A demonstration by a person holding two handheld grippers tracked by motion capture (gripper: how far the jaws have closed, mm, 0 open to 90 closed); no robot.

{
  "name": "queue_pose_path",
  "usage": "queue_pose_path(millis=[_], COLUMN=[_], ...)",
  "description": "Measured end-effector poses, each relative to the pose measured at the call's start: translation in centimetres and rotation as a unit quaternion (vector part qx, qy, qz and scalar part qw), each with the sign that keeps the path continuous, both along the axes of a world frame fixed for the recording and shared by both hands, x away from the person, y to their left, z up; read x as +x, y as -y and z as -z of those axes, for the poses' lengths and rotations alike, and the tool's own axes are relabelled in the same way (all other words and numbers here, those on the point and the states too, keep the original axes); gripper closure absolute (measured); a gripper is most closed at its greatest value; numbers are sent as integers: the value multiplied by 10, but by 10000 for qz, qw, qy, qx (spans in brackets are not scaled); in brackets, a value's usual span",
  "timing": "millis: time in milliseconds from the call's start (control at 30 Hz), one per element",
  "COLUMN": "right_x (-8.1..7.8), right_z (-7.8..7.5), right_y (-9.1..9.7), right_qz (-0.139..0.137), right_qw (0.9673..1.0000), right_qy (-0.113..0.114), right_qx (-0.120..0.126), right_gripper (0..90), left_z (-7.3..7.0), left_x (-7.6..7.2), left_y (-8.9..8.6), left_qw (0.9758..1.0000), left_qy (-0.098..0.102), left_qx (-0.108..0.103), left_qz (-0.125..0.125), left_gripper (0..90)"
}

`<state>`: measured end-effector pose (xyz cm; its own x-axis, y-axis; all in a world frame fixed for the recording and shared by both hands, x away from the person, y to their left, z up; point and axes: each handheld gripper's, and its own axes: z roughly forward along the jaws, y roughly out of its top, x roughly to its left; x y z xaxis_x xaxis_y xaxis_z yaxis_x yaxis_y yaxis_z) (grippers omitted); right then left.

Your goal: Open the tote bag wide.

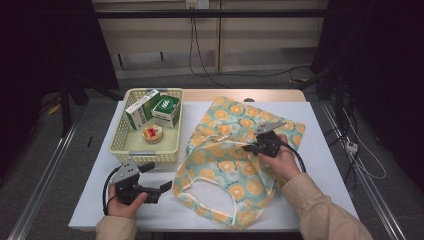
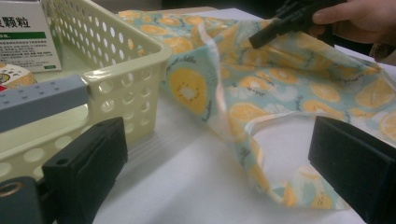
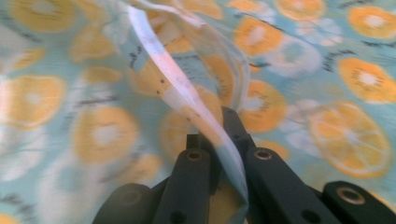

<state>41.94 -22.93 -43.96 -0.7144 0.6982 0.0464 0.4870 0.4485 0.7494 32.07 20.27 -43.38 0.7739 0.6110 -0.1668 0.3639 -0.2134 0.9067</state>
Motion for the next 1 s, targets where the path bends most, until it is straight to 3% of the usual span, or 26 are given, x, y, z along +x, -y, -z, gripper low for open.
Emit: queue_pose_path(millis=[133, 267, 333, 433, 567, 667, 700, 800, 1000], right_x=[10, 11, 10, 8, 4, 4, 5, 11, 16], right_z=[10, 16, 17, 18, 21, 21, 22, 24, 22], right_y=[4, 0, -3, -8, -14, -18, -18, -10, -2], right_qz=[217, 182, 126, 39, -66, -67, -32, 205, 300], right_qw=[9997, 9996, 9999, 9997, 9997, 9993, 9993, 9994, 9992], right_qy=[-6, -134, -84, -230, -229, -66, -65, -12, -2], right_qx=[70, 169, 78, 61, -35, -352, -354, -265, -264], right_gripper=[860, 713, 600, 456, 384, 333, 306, 341, 575], left_z=[0, 1, 1, 1, 0, 1, 1, 0, 1], left_x=[0, 0, 0, 0, 0, 0, 0, 0, 1], left_y=[0, -1, -1, 0, 0, 0, 0, -1, -1], left_qw=[10000, 10000, 10000, 10000, 10000, 10000, 10000, 10000, 10000], left_qy=[-5, -22, -26, -24, -6, -27, -27, -1, -23], left_qx=[-26, -36, -42, -38, -11, -52, -41, -21, -34], left_qz=[-4, -14, -15, -11, 3, -12, -9, 6, -16], left_gripper=[43, 43, 43, 43, 43, 43, 43, 43, 43])
